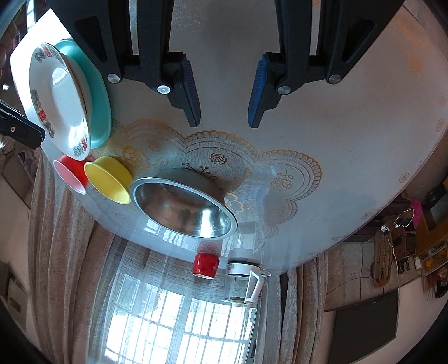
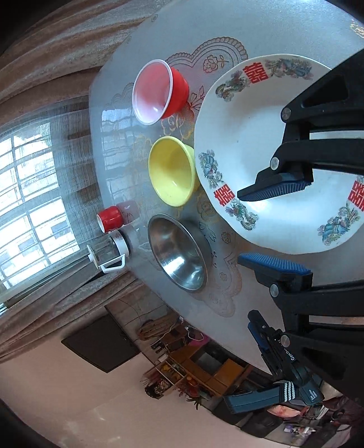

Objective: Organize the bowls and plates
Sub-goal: 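Open both grippers and move them toward the steel bowl, then grasp the rim of the steel bowl with both grippers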

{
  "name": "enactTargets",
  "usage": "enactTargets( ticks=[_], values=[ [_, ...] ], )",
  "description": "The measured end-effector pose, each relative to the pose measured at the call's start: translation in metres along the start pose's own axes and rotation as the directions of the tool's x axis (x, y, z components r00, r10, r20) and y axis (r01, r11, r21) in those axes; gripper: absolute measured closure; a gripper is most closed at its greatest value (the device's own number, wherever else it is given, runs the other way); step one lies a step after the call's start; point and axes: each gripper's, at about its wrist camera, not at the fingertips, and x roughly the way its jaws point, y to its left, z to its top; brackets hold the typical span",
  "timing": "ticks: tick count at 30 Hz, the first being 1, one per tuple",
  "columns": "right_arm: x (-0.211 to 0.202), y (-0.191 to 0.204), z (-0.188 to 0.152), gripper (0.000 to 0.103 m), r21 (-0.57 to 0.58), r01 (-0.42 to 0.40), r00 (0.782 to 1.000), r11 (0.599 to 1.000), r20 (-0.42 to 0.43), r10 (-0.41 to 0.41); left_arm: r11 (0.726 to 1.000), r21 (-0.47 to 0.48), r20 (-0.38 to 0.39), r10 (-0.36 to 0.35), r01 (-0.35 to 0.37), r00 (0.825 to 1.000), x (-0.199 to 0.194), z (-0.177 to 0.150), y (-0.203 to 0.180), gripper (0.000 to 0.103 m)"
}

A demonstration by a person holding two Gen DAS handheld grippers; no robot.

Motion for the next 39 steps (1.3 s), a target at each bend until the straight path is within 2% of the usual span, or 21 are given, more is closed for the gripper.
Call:
enactTargets(
  ticks=[4,6,9,11,15,18,21,23,24,25,27,29,32,35,39],
  values=[
    [0.024,-0.003,0.034,0.064,-0.021,-0.049,0.998,0.999,-0.026,0.049,1.000,-0.027,0.017,-0.010,0.010,1.000,0.014,0.028,0.011,0.067],
    [0.038,-0.003,0.055,0.064,-0.040,-0.073,0.997,0.997,-0.042,0.072,0.998,-0.053,0.023,-0.031,0.033,0.999,0.024,0.044,0.017,0.061],
    [0.070,-0.006,0.090,0.064,-0.066,-0.088,0.993,0.994,-0.086,0.083,0.998,-0.059,0.025,-0.027,0.029,0.999,0.046,0.071,0.022,0.060],
    [0.097,-0.012,0.113,0.064,-0.053,-0.106,0.986,0.993,-0.133,0.099,0.995,-0.083,0.016,-0.053,0.054,0.998,0.063,0.089,0.026,0.060],
    [0.143,-0.021,0.150,0.064,-0.052,-0.129,0.975,0.990,-0.188,0.117,0.994,-0.105,-0.027,-0.044,0.041,0.999,0.090,0.110,0.026,0.060],
    [0.175,-0.020,0.164,0.064,-0.068,-0.130,0.961,0.989,-0.253,0.109,0.995,-0.085,-0.066,-0.065,0.060,0.996,0.102,0.115,0.022,0.061],
    [0.201,-0.018,0.164,0.064,-0.088,-0.121,0.948,0.989,-0.307,0.089,0.998,-0.038,-0.102,-0.051,0.047,0.993,0.114,0.114,0.014,0.063],
    [0.216,-0.015,0.158,0.069,-0.113,-0.097,0.932,0.989,-0.359,0.051,0.997,-0.014,-0.125,-0.078,0.077,0.989,0.121,0.109,0.008,0.076],
    [0.218,-0.014,0.153,0.071,-0.117,-0.088,0.928,0.989,-0.370,0.038,0.998,-0.006,-0.130,-0.064,0.064,0.989,0.122,0.106,0.004,0.078],
    [0.216,-0.013,0.150,0.072,-0.127,-0.078,0.935,0.989,-0.354,0.028,0.999,0.003,-0.123,-0.041,0.042,0.992,0.120,0.103,0.002,0.079],
    [0.206,-0.010,0.145,0.076,-0.137,-0.061,0.943,0.989,-0.333,0.012,0.999,-0.008,-0.103,-0.052,0.051,0.993,0.108,0.097,0.002,0.079],
    [0.188,-0.006,0.141,0.076,-0.119,-0.071,0.951,0.990,-0.308,0.032,0.998,-0.026,-0.093,-0.066,0.064,0.993,0.090,0.091,0.005,0.079],
    [0.151,0.015,0.130,0.076,-0.153,-0.093,0.959,0.984,-0.281,0.047,0.999,0.002,-0.073,-0.038,0.038,0.997,0.057,0.079,0.008,0.079],
    [0.122,0.036,0.111,0.074,-0.165,-0.098,0.959,0.981,-0.278,0.050,0.998,-0.017,-0.067,-0.058,0.057,0.996,0.024,0.066,0.018,0.079],
    [0.104,0.051,0.080,0.074,-0.110,-0.115,0.950,0.987,-0.303,0.077,0.998,-0.035,-0.067,-0.060,0.058,0.996,-0.006,0.047,0.033,0.079]
  ],
)
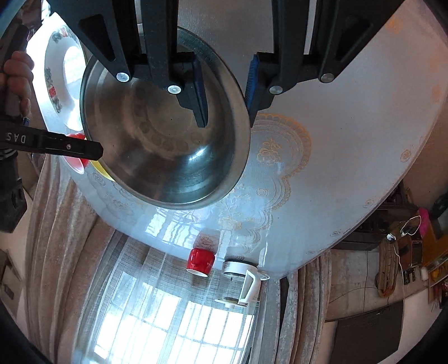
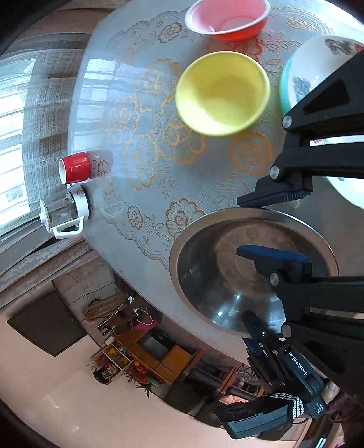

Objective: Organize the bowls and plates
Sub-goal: 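Grasp the rim of the steel bowl with both grippers, then slide the steel bowl away from the plate stack and open both grippers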

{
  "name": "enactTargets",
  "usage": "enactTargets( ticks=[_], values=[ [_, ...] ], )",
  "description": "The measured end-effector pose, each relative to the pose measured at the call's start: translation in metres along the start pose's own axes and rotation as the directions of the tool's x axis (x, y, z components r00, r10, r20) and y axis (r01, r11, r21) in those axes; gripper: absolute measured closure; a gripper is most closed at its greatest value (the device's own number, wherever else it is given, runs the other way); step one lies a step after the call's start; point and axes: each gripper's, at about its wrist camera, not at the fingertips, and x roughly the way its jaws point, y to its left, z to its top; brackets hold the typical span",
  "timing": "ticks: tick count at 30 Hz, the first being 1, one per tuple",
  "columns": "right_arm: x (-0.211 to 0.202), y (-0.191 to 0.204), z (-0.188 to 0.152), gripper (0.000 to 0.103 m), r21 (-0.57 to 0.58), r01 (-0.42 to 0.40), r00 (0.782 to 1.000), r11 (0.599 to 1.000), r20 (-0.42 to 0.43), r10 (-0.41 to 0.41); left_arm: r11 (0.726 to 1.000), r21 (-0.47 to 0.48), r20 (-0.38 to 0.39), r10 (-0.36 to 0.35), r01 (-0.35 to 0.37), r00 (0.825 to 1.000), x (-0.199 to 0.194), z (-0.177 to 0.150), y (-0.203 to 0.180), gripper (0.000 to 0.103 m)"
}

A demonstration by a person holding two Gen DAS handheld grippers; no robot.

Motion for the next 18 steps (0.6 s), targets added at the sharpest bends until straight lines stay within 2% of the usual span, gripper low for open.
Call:
enactTargets(
  ticks=[3,9,13,18],
  values=[
    [0.002,0.014,-0.024,0.074,0.007,0.000,1.000,1.000,-0.010,0.000,1.000,-0.003,-0.023,0.010,-0.010,1.000,-0.009,-0.017,0.009,0.078],
    [0.011,0.023,-0.060,0.074,0.056,0.004,0.999,0.998,-0.036,-0.002,0.999,0.024,-0.022,0.024,-0.023,0.999,-0.023,-0.045,0.015,0.078],
    [0.015,0.030,-0.074,0.074,0.050,0.030,0.999,0.998,-0.038,-0.028,0.999,0.026,-0.031,0.030,-0.029,0.999,-0.023,-0.054,0.020,0.078],
    [0.022,0.034,-0.083,0.074,0.045,0.061,0.997,0.997,-0.043,-0.059,0.995,0.050,-0.032,0.090,-0.088,0.995,-0.019,-0.062,0.020,0.078]
  ],
)
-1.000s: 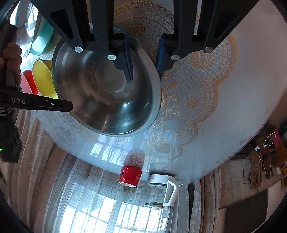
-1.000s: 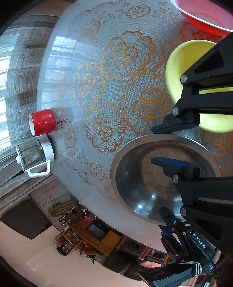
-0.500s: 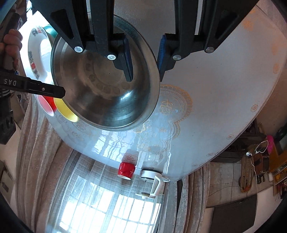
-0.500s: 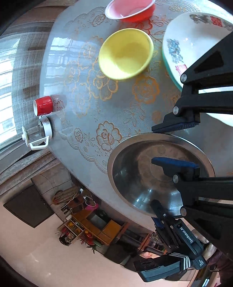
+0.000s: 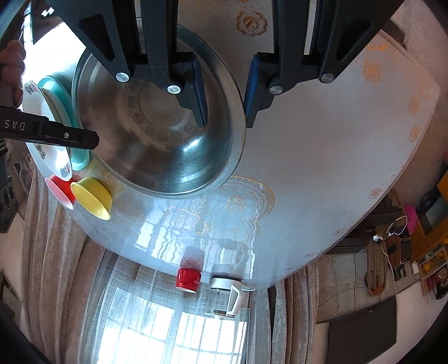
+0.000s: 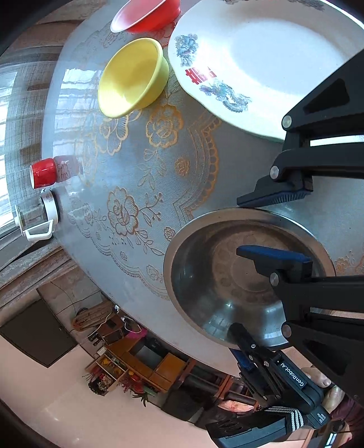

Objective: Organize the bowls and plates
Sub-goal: 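Slide the steel bowl away from the plate stack and open both grippers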

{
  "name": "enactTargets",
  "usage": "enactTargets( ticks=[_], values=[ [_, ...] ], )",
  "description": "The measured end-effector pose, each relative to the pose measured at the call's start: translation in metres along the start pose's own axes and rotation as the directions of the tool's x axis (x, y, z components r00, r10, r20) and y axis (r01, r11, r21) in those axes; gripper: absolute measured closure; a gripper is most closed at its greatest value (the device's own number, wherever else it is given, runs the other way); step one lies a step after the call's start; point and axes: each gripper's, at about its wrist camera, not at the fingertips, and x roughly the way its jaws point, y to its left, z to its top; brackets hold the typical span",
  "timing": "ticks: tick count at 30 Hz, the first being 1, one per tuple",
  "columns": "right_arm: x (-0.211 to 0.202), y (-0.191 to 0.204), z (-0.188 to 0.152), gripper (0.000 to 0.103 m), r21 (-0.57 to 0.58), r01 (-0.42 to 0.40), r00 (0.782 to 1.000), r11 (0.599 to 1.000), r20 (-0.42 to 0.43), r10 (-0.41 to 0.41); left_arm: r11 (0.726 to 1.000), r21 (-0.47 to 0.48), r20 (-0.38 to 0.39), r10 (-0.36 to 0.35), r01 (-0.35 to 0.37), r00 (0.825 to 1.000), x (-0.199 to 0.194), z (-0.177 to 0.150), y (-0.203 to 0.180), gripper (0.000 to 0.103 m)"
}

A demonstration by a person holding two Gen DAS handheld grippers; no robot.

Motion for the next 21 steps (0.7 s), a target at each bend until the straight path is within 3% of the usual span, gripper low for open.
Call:
enactTargets(
  ticks=[11,21],
  values=[
    [-0.023,0.009,-0.013,0.073,-0.020,0.024,0.996,1.000,0.088,-0.022,0.997,-0.040,0.104,0.074,-0.071,0.992,-0.022,0.004,0.007,0.075],
    [-0.051,0.011,-0.033,0.070,-0.020,0.011,0.986,1.000,0.166,-0.008,0.997,-0.002,0.177,0.077,-0.078,0.981,-0.058,-0.005,-0.013,0.074]
  ],
)
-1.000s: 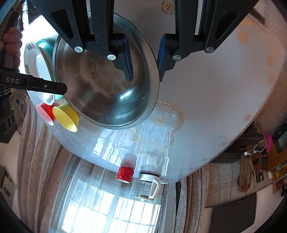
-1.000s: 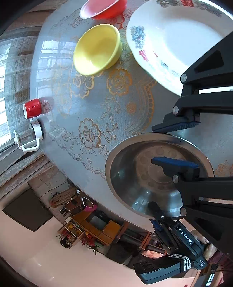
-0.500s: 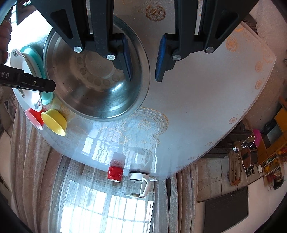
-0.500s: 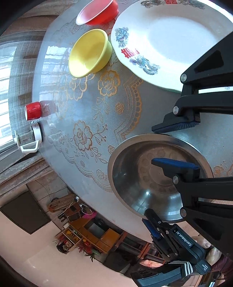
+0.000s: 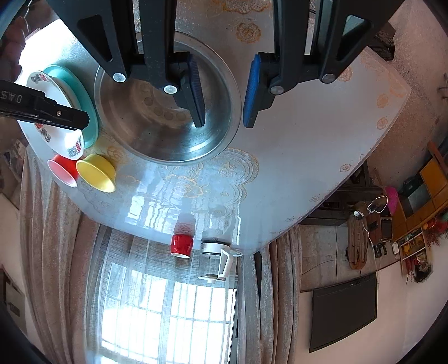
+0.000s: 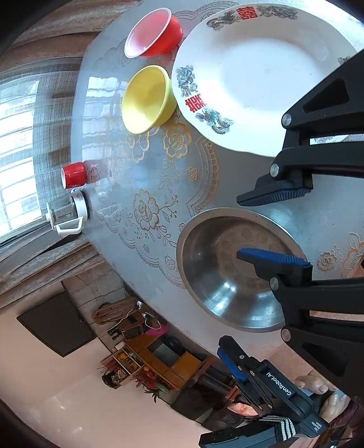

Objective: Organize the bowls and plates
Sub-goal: 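Slide the steel bowl away from the plate stack and open both grippers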

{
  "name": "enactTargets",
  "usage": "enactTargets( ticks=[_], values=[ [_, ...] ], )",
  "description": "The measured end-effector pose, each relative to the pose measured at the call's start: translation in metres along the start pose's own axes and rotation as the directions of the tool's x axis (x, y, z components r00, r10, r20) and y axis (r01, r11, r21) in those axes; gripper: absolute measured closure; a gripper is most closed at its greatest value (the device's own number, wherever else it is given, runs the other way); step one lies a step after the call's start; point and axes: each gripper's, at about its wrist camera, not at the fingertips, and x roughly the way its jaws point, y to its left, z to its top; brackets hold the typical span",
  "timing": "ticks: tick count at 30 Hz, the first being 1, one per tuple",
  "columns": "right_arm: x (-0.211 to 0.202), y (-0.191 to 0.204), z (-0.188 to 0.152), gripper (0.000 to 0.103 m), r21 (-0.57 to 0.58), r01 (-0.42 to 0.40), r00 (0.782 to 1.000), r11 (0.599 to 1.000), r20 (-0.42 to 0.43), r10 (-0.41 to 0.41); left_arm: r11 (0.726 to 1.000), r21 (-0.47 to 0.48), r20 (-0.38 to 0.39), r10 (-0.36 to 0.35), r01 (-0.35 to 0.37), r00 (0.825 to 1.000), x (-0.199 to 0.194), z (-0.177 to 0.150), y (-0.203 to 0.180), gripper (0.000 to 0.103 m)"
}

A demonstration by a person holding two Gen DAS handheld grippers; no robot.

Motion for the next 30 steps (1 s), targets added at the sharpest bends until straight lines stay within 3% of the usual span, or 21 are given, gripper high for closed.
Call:
enactTargets(
  ticks=[10,18,30],
  values=[
    [-0.047,0.002,-0.027,0.064,0.003,0.023,0.993,1.000,0.115,-0.023,0.997,0.068,0.027,-0.045,0.044,0.999,-0.029,-0.012,-0.042,0.073],
    [-0.069,-0.023,-0.048,0.062,0.102,0.048,0.986,0.994,0.152,-0.063,0.986,0.138,0.019,-0.093,0.089,0.996,-0.040,-0.027,-0.076,0.072],
    [-0.074,-0.074,-0.041,0.062,0.223,0.095,0.977,0.970,0.167,-0.134,0.985,0.125,-0.071,-0.114,0.123,0.991,-0.003,-0.017,-0.095,0.070]
  ],
)
